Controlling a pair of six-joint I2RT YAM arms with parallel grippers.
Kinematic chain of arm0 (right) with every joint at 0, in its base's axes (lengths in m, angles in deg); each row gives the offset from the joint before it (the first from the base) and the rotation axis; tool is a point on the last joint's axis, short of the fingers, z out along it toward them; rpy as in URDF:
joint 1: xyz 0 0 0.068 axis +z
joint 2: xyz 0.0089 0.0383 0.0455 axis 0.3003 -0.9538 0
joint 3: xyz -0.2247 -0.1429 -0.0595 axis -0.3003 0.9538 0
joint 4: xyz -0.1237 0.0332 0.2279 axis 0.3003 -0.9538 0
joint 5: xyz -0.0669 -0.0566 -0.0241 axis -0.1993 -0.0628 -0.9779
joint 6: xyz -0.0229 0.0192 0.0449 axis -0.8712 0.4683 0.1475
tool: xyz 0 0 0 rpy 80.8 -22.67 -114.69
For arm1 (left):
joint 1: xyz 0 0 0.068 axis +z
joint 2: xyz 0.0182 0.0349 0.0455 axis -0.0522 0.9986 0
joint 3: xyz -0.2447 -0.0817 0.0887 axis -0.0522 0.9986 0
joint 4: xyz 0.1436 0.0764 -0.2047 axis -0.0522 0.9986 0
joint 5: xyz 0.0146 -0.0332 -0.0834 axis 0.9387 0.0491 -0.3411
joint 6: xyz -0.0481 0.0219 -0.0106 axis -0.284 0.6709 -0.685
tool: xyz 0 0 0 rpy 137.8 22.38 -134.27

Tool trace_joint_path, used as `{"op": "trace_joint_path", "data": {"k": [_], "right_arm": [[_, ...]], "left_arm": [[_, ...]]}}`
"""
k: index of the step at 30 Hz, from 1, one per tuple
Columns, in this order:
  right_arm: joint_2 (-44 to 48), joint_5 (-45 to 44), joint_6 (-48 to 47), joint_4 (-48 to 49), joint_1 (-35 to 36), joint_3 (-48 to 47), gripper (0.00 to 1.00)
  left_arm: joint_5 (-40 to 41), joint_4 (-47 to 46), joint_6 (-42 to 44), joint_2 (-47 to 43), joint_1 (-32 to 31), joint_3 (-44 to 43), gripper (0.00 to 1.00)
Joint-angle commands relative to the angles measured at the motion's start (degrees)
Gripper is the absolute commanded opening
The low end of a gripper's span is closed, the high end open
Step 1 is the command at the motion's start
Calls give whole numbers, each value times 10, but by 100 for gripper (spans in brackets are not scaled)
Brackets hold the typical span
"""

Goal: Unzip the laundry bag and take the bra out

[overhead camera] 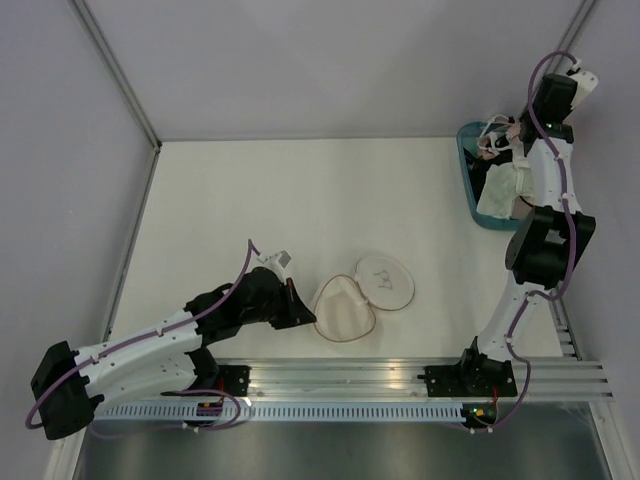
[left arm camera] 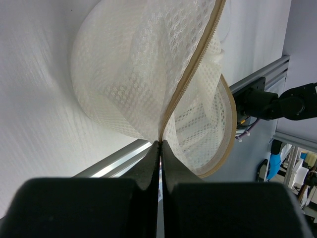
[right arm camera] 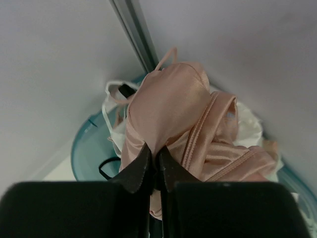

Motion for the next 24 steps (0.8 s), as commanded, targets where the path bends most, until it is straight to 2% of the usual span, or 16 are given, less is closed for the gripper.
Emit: {"op": "trace_joint_path", "data": {"k": [1, 2, 3, 5, 6, 9, 14, 18, 21, 22, 24], "right_arm": [[-64, 42, 36, -12, -2, -8, 11], [-74, 44, 40, -22, -3, -26, 31], [-81, 45, 45, -30, -3, -31, 60], [-70, 55, 48, -27, -3, -16, 69], [-45, 61, 48, -7, -3, -6, 81], [3, 74, 48, 14, 1, 30, 98], [121, 87, 38, 27, 41, 96, 98], [209, 104, 34, -1, 96, 149, 98], [282, 95, 41, -25, 169, 221, 98], [304, 83, 47, -22, 214, 250, 98], [375, 52, 65, -19, 266, 339, 98]], "left_arm": [[5, -3, 13, 12, -3, -29, 2], [6, -3, 13, 13, -2, -29, 2], [6, -4, 14, 13, -2, -28, 2], [10, -4, 13, 13, -3, -26, 2], [11, -6, 13, 14, -2, -26, 2], [11, -15, 13, 15, -2, -23, 2], [6, -31, 19, 22, -2, -24, 2], [10, -42, 22, 23, -3, -27, 2], [17, -48, 21, 19, -3, -27, 2], [19, -50, 20, 16, -2, -28, 2], [23, -53, 20, 10, -2, -27, 2]]}}
